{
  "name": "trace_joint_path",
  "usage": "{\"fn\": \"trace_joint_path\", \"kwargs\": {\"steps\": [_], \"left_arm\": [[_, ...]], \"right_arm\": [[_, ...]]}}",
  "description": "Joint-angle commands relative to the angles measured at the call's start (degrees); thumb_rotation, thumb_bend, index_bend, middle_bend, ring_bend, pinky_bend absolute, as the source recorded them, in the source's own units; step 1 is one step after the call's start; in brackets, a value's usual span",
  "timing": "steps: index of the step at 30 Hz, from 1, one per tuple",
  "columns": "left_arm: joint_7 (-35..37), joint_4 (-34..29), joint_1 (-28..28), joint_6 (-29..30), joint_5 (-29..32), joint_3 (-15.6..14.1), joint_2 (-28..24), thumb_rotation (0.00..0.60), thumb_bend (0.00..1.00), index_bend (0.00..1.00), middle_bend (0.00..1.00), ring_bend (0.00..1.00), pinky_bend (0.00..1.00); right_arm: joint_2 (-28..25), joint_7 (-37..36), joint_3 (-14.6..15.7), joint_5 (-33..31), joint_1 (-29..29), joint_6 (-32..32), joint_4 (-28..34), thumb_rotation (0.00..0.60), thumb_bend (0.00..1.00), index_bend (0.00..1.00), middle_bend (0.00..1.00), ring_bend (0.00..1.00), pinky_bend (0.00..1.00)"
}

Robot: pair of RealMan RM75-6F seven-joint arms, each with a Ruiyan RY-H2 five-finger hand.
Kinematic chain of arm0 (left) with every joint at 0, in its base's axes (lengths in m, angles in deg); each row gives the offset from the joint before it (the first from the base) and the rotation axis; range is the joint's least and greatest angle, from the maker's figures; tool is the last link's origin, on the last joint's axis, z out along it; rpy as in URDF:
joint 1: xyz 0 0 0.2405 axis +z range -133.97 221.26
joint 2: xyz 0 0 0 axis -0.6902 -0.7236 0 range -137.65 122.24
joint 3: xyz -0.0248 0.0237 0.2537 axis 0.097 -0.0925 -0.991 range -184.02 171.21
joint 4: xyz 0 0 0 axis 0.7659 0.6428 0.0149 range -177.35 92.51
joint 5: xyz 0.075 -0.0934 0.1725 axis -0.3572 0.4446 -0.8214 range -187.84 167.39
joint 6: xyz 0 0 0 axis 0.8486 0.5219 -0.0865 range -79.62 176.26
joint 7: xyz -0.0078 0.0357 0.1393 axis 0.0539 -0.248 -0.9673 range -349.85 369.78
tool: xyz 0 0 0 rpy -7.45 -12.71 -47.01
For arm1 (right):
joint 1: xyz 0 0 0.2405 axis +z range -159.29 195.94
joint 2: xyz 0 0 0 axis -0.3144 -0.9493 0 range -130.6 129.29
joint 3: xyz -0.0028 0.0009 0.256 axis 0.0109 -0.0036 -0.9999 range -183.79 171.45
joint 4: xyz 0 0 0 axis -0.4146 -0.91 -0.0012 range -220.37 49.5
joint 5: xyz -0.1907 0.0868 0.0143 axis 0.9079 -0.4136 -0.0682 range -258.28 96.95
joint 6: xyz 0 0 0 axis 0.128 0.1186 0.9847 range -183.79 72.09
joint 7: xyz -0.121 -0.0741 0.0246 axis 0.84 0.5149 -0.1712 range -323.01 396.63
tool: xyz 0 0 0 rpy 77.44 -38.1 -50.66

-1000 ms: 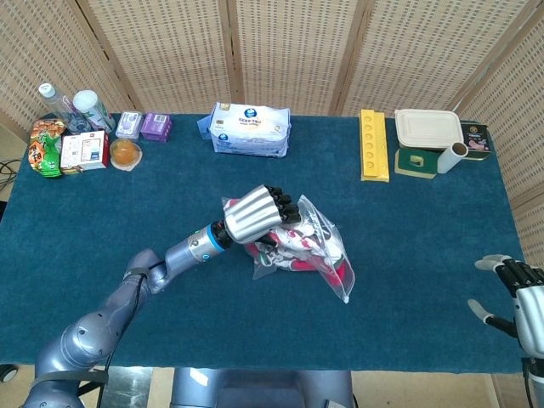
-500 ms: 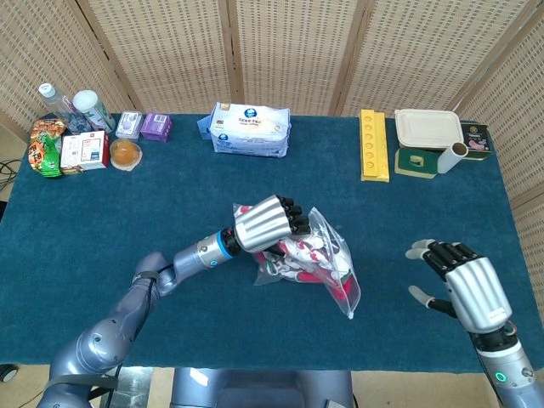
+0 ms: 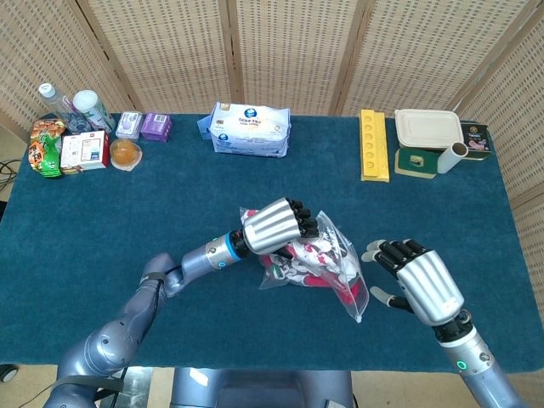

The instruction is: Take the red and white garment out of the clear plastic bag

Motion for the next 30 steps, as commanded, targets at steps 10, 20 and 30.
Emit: {"fn": "trace_joint_path", "kwargs": {"steps": [10, 20, 30], "left_arm": [[0.5, 0.2, -0.7, -0.1, 0.3, -0.1, 0.8, 0.6, 0.28, 0.87, 0.74, 0.72, 0.77], [0.3, 0.6, -1.0, -1.1, 0.5, -0.4, 1.3, 0.6, 0.28, 0.87, 0.74, 0.72, 0.77], [0.2, 0.7, -1.3, -1.7, 1.0, -0.3, 1.6, 0.6, 0.27, 0.87, 0.74, 0.72, 0.76]], "right_arm": [[2.3, 1.4, 0.1, -1.4, 2.5, -2.6, 0.5, 0.6, 0.14, 0.4, 0.39, 0.48, 0.5], [2.3, 2.4, 0.3, -1.3, 3.2, -2.3, 1.9, 0.6, 0.13, 0.41, 0.39, 0.48, 0.5], [2.2, 4.4, 0.7, -2.5, 3.9, -3.6, 3.2, 0.6, 0.13, 0.41, 0.39, 0.48, 0.5]]}}
